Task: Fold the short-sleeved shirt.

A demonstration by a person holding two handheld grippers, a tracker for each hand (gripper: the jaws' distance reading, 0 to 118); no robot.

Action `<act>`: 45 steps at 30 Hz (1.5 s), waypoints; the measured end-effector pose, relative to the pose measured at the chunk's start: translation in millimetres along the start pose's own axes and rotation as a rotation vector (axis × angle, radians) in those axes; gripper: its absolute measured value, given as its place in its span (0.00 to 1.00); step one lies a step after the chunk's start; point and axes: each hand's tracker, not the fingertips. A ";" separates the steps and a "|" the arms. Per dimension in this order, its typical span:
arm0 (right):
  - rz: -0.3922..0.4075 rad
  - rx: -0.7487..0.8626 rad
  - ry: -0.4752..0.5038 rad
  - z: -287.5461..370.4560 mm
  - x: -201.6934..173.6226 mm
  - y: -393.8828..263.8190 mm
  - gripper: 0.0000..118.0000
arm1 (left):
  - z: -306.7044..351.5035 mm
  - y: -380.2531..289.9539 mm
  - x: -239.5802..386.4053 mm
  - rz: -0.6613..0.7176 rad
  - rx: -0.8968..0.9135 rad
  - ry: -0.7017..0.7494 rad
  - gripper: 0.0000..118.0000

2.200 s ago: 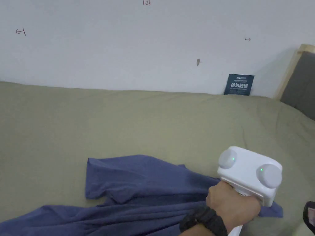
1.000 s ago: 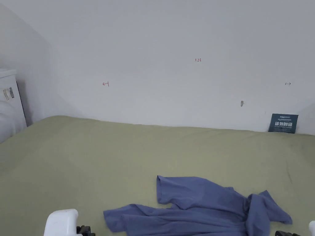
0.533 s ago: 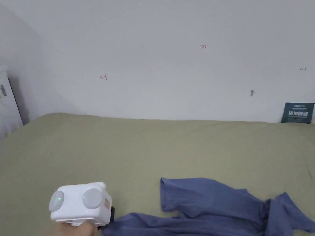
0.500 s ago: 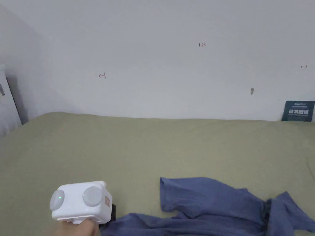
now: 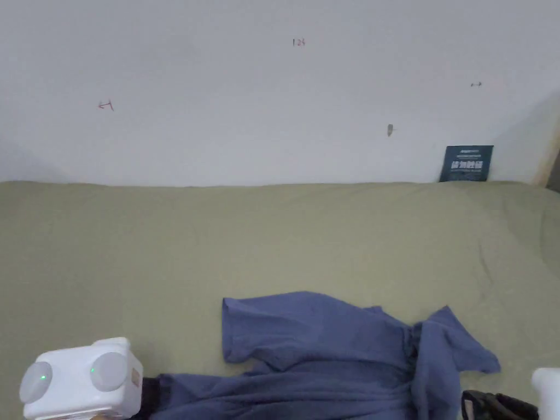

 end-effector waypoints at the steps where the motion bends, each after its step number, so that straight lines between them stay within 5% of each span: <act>1: -0.005 -0.002 -0.004 -1.4 2.5 0.3 0.02 | 4.9 -0.1 7.2 -0.037 0.014 0.030 0.03; 5: -0.031 -0.033 -0.037 -16.2 19.7 6.4 0.03 | 5.6 0.2 22.8 -0.050 0.023 -0.059 0.03; 6: -0.015 -0.034 -0.062 -22.4 26.6 11.3 0.14 | 15.3 -5.3 29.4 -0.050 0.022 -0.099 0.03; 9: 0.015 -0.053 -0.147 -54.0 55.9 38.9 0.87 | 20.7 -9.7 32.1 -0.033 0.041 -0.114 0.03; 10: 0.002 -0.063 -0.137 -68.1 67.0 49.7 0.88 | 26.9 -9.5 31.9 -0.027 0.044 -0.120 0.03; 17: -0.299 -0.396 -0.072 -199.7 116.9 107.0 0.86 | 33.8 -17.7 27.5 -0.010 0.059 -0.162 0.03; 21: -0.428 -0.554 -0.133 -256.8 117.5 103.6 0.81 | 31.0 -18.7 22.0 0.016 0.055 -0.187 0.03; 22: -0.456 -0.584 -0.142 -267.2 118.4 101.2 0.68 | 26.5 -15.5 19.1 0.015 0.054 -0.187 0.03; 24: -0.563 -0.614 -0.151 -280.7 123.8 88.4 0.14 | 24.8 -18.0 17.1 0.024 0.051 -0.201 0.03; 27: -0.708 -0.587 -0.110 -280.2 125.6 76.9 0.14 | 23.9 -18.1 12.7 0.042 0.061 -0.219 0.03; 29: -0.727 -0.519 -0.143 -264.4 125.3 74.0 0.14 | 26.4 -19.8 10.4 0.047 0.069 -0.232 0.03; 33: -0.624 -0.447 -0.119 -233.6 118.3 77.4 0.14 | 27.3 -19.3 4.4 0.056 0.079 -0.255 0.03; 36: -0.650 -0.370 -0.037 -209.3 114.6 82.8 0.14 | 28.6 -15.6 -2.5 0.123 0.109 -0.322 0.03; 45: -0.534 -0.153 0.140 -168.3 89.8 135.3 0.14 | 61.0 25.9 -14.4 0.220 0.251 -0.475 0.03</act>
